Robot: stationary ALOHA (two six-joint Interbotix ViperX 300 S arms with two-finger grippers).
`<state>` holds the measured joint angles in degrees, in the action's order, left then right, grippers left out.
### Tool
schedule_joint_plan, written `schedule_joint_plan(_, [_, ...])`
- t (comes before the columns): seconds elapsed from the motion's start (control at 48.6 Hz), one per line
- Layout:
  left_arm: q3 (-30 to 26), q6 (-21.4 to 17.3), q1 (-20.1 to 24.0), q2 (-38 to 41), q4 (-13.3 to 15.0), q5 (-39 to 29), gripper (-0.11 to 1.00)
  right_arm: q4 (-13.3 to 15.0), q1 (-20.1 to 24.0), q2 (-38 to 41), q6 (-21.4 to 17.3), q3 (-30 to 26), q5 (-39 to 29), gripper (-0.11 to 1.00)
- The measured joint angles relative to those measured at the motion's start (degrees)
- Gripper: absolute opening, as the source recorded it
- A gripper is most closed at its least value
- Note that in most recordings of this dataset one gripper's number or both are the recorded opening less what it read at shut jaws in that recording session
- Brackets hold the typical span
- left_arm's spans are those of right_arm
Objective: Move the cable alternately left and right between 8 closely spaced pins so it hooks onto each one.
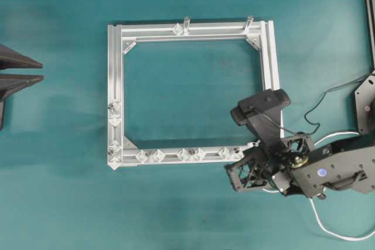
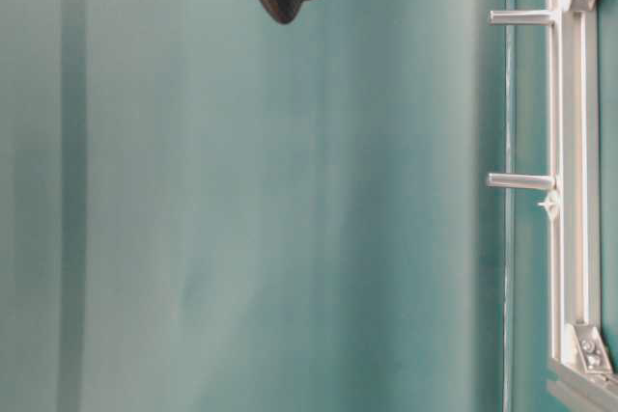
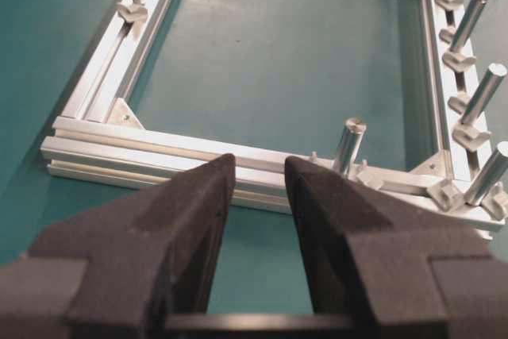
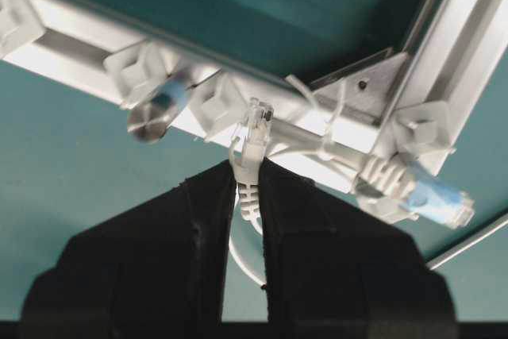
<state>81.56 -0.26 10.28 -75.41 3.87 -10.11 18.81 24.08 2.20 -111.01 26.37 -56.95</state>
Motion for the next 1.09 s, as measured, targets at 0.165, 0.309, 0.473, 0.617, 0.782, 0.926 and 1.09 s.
schedule_joint_plan(0.165, [-0.09,0.0,0.0,0.0,0.0,0.0,0.38,0.0,-0.18,0.0,0.09,0.09,-0.09,0.12])
schedule_joint_plan(0.309, [-0.09,0.0,0.09,0.0,0.0,0.0,0.38,-0.09,-0.18,0.0,0.0,0.09,0.0,0.12])
schedule_joint_plan(0.473, [-0.09,0.0,0.0,0.0,0.0,0.0,0.38,0.0,-0.26,0.0,0.0,0.09,0.0,0.12])
schedule_joint_plan(0.617, [-0.09,0.0,0.09,0.0,0.0,0.0,0.38,0.0,-0.18,0.0,0.0,0.18,0.0,0.12])
schedule_joint_plan(0.782, [-0.09,0.0,0.09,0.0,0.0,0.0,0.38,0.0,-0.26,0.0,0.09,0.18,-0.09,0.12])
schedule_joint_plan(0.926, [-0.09,0.09,0.09,0.0,0.0,0.0,0.38,0.0,-0.62,0.0,0.09,0.18,-0.53,0.12])
schedule_joint_plan(1.09, [0.0,0.09,0.09,0.09,0.0,0.0,0.39,0.0,-1.49,0.0,0.7,0.18,-1.76,0.12])
